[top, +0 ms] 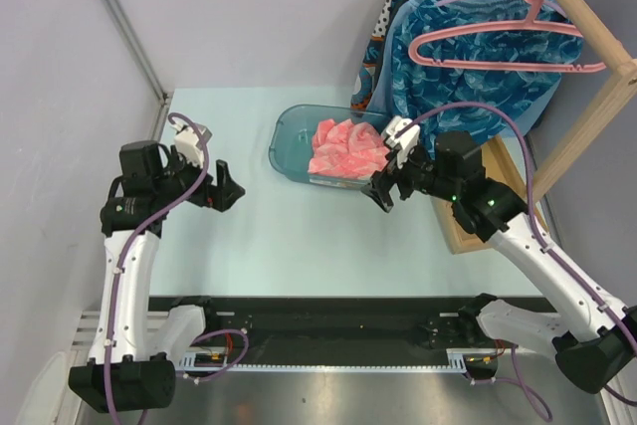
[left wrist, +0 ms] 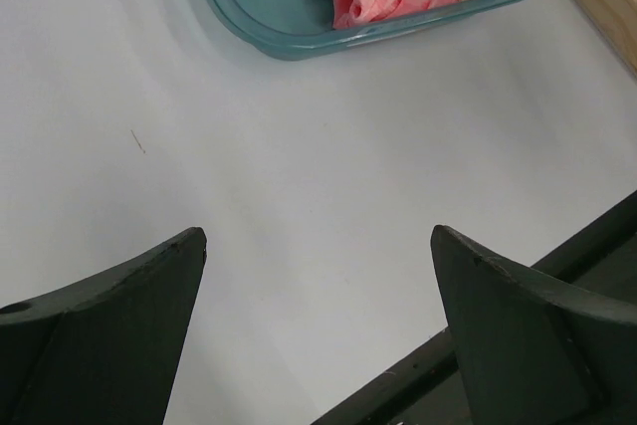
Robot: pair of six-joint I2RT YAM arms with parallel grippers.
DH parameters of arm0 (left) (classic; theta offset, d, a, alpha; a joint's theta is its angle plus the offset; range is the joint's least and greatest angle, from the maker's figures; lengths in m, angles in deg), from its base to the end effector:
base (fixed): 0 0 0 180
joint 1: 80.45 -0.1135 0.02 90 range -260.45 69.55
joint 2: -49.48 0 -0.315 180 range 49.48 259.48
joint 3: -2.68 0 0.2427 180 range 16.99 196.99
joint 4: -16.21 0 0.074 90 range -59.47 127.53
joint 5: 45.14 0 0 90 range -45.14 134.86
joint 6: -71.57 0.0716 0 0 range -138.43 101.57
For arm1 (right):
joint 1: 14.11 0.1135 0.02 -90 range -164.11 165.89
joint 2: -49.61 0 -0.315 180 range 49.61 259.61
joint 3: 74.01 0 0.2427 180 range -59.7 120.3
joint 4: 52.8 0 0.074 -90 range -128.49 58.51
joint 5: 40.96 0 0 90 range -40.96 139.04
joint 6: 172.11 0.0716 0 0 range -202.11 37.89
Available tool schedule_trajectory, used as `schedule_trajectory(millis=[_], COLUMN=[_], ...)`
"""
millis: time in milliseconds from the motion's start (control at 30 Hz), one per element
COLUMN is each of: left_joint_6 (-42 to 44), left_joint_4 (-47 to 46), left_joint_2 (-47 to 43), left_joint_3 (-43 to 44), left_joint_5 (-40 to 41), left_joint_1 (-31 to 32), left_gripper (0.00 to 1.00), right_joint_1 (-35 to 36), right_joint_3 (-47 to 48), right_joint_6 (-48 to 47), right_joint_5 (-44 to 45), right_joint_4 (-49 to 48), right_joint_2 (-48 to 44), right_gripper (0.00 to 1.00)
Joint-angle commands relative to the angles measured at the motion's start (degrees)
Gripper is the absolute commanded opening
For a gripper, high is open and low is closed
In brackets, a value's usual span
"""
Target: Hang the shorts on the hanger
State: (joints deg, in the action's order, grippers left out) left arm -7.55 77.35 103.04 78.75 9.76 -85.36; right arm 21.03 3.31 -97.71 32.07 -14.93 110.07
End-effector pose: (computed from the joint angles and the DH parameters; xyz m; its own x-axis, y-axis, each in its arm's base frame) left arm 0.1636 -0.0273 0.3771 -0.5396 0.1086 -0.8349 0.4881 0.8483 -0.2051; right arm 0.1760 0.1495 0.4069 -0.0744 -0.3669 -0.9273 -0.8237 0.5468 -0.1503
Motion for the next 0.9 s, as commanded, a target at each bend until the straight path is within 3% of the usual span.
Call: schedule_trajectory(millis=[0, 267, 433, 633, 867], left_joint_6=[-2.4, -10.0, -10.3, -6.6, -5.4], left_joint_4=[-3.7, -6.6, -8.0, -9.0, -9.4], left_joint_2=[-2.1, 0.2, 0.8, 1.4, 3.5], left_joint_3=[-0.6, 2.1, 1.9, 0.2, 0.5], left_joint_5=[0.2, 3.4, 5.4, 2.0, 2.0], left_joint_1=[-0.3, -0.1, -0.2, -0.2, -0.1], left_gripper=[1.00, 1.00, 1.00, 1.00, 1.00], right_joint_1=[-3.0, -2.5, -2.7, -2.6, -4.2], right_joint_3=[-0.3, 0.7, 3.2, 8.8, 14.2], right_joint_6=[4.9, 3.2, 2.4, -1.2, -8.4], right_joint_5=[-3.1, -0.8, 1.2, 2.6, 4.7], right_joint_4=[-3.2, -4.7, -7.3, -13.6, -14.0], right_joint_2=[-0.8, 4.3, 10.8, 23.9, 39.4], right_gripper=[1.00, 1.00, 1.00, 1.00, 1.00])
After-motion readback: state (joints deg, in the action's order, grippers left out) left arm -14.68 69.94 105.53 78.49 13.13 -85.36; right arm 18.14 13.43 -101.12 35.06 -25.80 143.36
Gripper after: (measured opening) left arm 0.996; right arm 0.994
